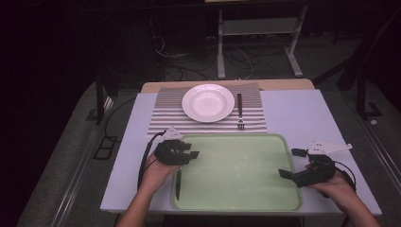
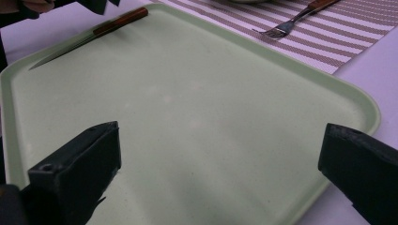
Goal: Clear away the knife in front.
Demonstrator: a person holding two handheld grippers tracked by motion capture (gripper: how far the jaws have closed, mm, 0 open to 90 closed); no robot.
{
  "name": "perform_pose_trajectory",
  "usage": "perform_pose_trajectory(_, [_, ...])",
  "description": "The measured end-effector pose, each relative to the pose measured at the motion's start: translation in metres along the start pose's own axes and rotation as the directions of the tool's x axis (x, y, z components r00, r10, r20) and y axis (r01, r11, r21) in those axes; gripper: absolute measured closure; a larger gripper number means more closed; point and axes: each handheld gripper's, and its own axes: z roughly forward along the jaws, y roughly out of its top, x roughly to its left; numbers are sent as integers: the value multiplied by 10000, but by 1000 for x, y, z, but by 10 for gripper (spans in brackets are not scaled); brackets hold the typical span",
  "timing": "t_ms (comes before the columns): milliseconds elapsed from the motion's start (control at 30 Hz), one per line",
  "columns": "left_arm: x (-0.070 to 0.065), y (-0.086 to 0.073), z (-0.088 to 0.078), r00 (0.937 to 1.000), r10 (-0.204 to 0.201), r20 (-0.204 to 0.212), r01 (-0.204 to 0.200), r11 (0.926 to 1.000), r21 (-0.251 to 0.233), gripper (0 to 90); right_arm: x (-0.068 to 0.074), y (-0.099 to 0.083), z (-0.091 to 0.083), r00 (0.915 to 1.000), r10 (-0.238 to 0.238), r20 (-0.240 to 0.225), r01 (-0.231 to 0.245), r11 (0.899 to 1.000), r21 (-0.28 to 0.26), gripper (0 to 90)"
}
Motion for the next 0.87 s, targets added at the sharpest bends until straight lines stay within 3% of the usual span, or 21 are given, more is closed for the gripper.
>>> perform_pose_trajectory(233, [-1, -6, -16, 9991, 401, 157, -394, 9984, -402, 157, 0, 0, -1, 10000, 0, -9, 0, 10000, -31, 0])
perform_pose_trajectory(400, [0, -13, -26, 9997, 253, -50, -256, 9972, -699, 0, 0, 0, -1, 10000, -8, -18, 8, 10000, -15, 0])
perform_pose_trajectory(633, [7, -26, -31, 9979, 620, -201, -630, 9966, -539, 0, 0, -1, -1, 10000, -15, -22, 15, 10000, -11, 0])
perform_pose_trajectory(867, [9, -27, -31, 9983, 524, -236, -537, 9970, -565, 0, 0, -1, -1, 10000, -25, -18, 25, 10000, 2, 0])
